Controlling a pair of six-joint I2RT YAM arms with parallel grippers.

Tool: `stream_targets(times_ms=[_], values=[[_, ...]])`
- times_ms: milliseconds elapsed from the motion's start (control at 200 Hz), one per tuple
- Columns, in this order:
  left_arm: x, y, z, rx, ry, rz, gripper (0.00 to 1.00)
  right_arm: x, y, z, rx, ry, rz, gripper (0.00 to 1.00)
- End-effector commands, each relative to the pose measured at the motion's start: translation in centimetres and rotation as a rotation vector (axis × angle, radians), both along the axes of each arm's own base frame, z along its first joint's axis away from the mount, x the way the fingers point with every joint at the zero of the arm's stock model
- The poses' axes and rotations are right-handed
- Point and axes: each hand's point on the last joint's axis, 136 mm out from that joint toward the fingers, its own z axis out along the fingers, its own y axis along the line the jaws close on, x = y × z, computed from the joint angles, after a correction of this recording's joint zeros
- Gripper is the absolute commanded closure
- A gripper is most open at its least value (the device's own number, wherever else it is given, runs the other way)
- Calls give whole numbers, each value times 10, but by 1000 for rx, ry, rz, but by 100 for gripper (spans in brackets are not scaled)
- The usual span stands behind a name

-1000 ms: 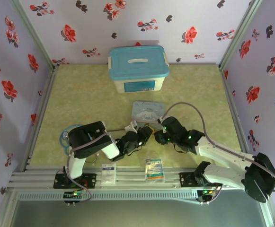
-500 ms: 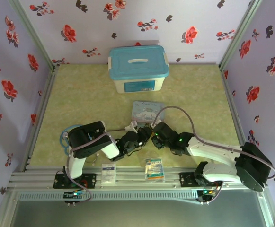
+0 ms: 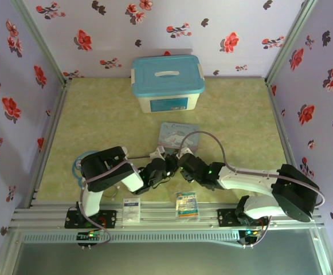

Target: Unlock the padlock with the key

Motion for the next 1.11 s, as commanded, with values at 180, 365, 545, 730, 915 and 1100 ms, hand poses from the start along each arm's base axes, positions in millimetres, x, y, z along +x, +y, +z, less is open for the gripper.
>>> stream_targets(times_ms=[180, 365, 545, 730, 915, 1100], values=[[-8, -14, 33, -106, -60, -65, 96, -4, 53, 15, 461, 167, -1, 91], [-8, -8, 22, -74, -55, -64, 97, -2, 43, 8, 583, 279, -72, 92], [-6, -1, 16, -53, -50, -55, 98, 3, 31, 16, 653, 295, -107, 92], [-4, 7, 16, -48, -46, -39, 100, 9, -13, 16, 413, 227, -201, 63], [1, 17, 17, -47, -43, -19, 100, 8, -13, 13, 348, 250, -185, 63], [1, 15, 26, -73, -46, -30, 100, 3, 8, 5, 260, 199, -53, 67]])
